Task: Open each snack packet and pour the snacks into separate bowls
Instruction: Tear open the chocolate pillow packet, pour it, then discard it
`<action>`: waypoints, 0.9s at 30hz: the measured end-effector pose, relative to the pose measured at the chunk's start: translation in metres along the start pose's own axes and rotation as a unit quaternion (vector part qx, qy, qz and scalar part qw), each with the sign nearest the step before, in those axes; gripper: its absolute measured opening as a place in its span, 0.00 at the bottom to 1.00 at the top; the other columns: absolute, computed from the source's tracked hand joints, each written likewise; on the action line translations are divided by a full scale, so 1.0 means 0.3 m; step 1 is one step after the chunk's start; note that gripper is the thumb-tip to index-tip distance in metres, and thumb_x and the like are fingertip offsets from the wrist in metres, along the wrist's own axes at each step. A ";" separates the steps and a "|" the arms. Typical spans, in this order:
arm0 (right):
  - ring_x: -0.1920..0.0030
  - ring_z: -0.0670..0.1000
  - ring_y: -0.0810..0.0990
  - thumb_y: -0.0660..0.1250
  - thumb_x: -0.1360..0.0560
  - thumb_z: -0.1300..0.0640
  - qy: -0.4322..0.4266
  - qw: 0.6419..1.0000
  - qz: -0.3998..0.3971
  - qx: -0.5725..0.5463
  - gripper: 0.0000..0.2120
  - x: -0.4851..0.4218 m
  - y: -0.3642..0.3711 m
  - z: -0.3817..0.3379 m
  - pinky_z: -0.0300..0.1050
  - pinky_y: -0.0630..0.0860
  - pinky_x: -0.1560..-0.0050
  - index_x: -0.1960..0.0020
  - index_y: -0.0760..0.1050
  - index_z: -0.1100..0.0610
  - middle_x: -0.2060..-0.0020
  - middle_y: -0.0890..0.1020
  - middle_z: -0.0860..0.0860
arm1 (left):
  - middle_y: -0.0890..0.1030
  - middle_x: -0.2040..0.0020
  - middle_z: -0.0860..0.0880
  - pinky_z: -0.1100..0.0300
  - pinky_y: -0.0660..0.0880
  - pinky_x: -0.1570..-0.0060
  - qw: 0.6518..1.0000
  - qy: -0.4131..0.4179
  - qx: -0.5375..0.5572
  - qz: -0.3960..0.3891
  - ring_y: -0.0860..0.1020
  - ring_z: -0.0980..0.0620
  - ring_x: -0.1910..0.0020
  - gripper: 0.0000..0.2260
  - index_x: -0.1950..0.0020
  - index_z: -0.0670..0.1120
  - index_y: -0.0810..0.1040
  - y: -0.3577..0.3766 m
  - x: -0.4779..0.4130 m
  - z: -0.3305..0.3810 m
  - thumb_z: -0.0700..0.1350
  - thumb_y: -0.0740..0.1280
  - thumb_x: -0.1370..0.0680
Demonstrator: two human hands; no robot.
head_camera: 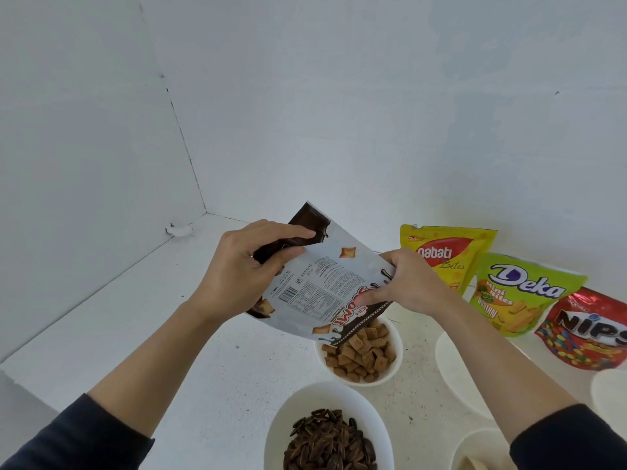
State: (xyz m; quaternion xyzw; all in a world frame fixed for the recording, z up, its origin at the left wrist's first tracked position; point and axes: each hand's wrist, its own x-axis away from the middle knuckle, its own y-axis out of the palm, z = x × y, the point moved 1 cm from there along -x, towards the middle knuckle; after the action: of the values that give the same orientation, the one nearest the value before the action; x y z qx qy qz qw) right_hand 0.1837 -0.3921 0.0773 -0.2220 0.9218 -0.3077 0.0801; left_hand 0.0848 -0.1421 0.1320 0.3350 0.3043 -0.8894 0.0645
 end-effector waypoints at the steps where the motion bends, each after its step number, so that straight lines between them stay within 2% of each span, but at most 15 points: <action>1: 0.57 0.48 0.87 0.87 0.43 0.52 -0.004 1.000 0.009 -0.007 0.21 0.001 -0.001 0.007 0.53 0.83 0.51 0.53 0.86 0.54 0.59 0.88 0.45 | 0.82 0.53 0.66 0.69 0.74 0.60 1.000 -0.006 0.003 0.001 0.80 0.60 0.61 0.14 0.44 0.54 0.83 0.001 0.000 -0.001 0.36 0.72 0.22; 3: 0.59 0.49 0.87 0.87 0.45 0.51 -0.010 0.999 0.034 -0.023 0.22 0.005 -0.006 0.016 0.46 0.82 0.58 0.55 0.86 0.55 0.62 0.88 0.45 | 0.83 0.52 0.64 0.66 0.76 0.62 0.999 -0.031 0.022 0.009 0.80 0.57 0.61 0.14 0.44 0.56 0.83 0.001 0.002 -0.004 0.36 0.72 0.22; 5: 0.66 0.44 0.83 0.87 0.45 0.52 -0.030 0.996 0.072 -0.041 0.20 0.009 -0.010 0.024 0.36 0.74 0.68 0.59 0.84 0.56 0.67 0.86 0.43 | 0.83 0.51 0.64 0.64 0.78 0.64 0.997 -0.058 0.045 0.022 0.81 0.56 0.58 0.14 0.45 0.56 0.83 0.001 0.007 -0.008 0.36 0.71 0.21; 6: 0.68 0.42 0.81 0.87 0.45 0.53 -0.036 0.993 0.100 -0.053 0.19 0.014 -0.008 0.025 0.35 0.72 0.69 0.60 0.83 0.57 0.69 0.85 0.43 | 0.84 0.52 0.64 0.63 0.79 0.64 0.995 -0.067 0.056 0.035 0.81 0.57 0.58 0.14 0.45 0.56 0.83 -0.002 0.009 -0.011 0.36 0.71 0.21; 8: 0.62 0.45 0.85 0.86 0.44 0.57 -0.030 0.977 0.150 -0.146 0.20 0.018 0.000 0.041 0.39 0.78 0.62 0.56 0.83 0.59 0.64 0.87 0.48 | 0.84 0.53 0.60 0.61 0.81 0.64 0.989 -0.084 0.093 0.072 0.81 0.57 0.59 0.13 0.46 0.55 0.83 -0.011 0.010 -0.025 0.36 0.71 0.21; 10: 0.53 0.54 0.87 0.84 0.42 0.61 -0.008 0.942 0.159 -0.295 0.23 0.027 0.021 0.060 0.47 0.81 0.50 0.48 0.83 0.60 0.56 0.88 0.54 | 0.84 0.55 0.57 0.61 0.80 0.65 0.982 -0.099 0.125 0.098 0.78 0.57 0.62 0.13 0.46 0.53 0.83 -0.019 0.011 -0.039 0.36 0.71 0.22; 13: 0.43 0.61 0.84 0.79 0.35 0.62 0.015 0.882 0.110 -0.459 0.23 0.040 0.073 0.074 0.58 0.78 0.39 0.42 0.80 0.62 0.46 0.86 0.60 | 0.84 0.57 0.55 0.63 0.78 0.65 0.977 -0.113 0.146 0.108 0.76 0.57 0.63 0.12 0.44 0.51 0.82 -0.015 0.018 -0.050 0.35 0.70 0.22; 15: 0.41 0.64 0.81 0.75 0.31 0.64 0.042 0.841 0.052 -0.537 0.22 0.047 0.113 0.079 0.61 0.75 0.38 0.38 0.78 0.64 0.42 0.84 0.62 | 0.83 0.54 0.43 0.61 0.78 0.64 0.967 -0.123 0.179 0.132 0.73 0.51 0.63 0.12 0.43 0.50 0.82 -0.016 0.017 -0.056 0.35 0.70 0.21; 17: 0.41 0.64 0.81 0.75 0.31 0.66 0.051 0.837 -0.002 -0.545 0.22 0.058 0.155 0.075 0.61 0.77 0.41 0.37 0.78 0.65 0.42 0.83 0.63 | 0.77 0.51 0.32 0.60 0.77 0.64 0.960 -0.127 0.197 0.154 0.70 0.48 0.63 0.12 0.43 0.51 0.82 -0.019 0.012 -0.058 0.35 0.70 0.21; 18: 0.43 0.63 0.82 0.75 0.31 0.66 0.051 0.845 -0.022 -0.532 0.21 0.064 0.176 0.074 0.59 0.78 0.45 0.39 0.79 0.64 0.43 0.84 0.62 | 0.76 0.53 0.31 0.60 0.77 0.64 0.959 -0.127 0.198 0.159 0.69 0.47 0.63 0.12 0.43 0.51 0.82 -0.018 0.010 -0.057 0.35 0.70 0.21; 22: 0.49 0.57 0.85 0.75 0.34 0.70 0.065 0.848 -0.051 -0.524 0.20 0.082 0.243 0.075 0.46 0.84 0.58 0.43 0.80 0.62 0.47 0.85 0.59 | 0.77 0.52 0.31 0.60 0.79 0.64 0.960 -0.132 0.181 0.167 0.71 0.49 0.64 0.13 0.44 0.53 0.82 0.005 0.030 -0.057 0.35 0.70 0.21; 24: 0.52 0.55 0.86 0.76 0.35 0.69 0.077 0.849 -0.013 -0.522 0.19 0.085 0.249 0.080 0.43 0.83 0.62 0.45 0.81 0.63 0.49 0.86 0.60 | 0.78 0.51 0.34 0.57 0.79 0.63 0.956 -0.150 0.186 0.170 0.73 0.50 0.63 0.13 0.43 0.53 0.81 0.012 0.048 -0.075 0.36 0.70 0.21; 27: 0.55 0.53 0.85 0.77 0.36 0.66 0.095 0.843 0.053 -0.527 0.17 0.079 0.228 0.087 0.43 0.80 0.63 0.48 0.82 0.60 0.53 0.86 0.58 | 0.82 0.52 0.47 0.56 0.79 0.65 0.951 -0.183 0.190 0.163 0.77 0.49 0.59 0.15 0.42 0.51 0.80 0.019 0.086 -0.103 0.33 0.70 0.21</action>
State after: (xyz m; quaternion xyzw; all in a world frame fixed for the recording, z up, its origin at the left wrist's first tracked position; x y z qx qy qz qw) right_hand 0.1454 -0.3682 0.0149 -0.1513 0.9585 0.2096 -0.1205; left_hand 0.0841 -0.1264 0.0945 0.2175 0.0535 -0.9542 0.1985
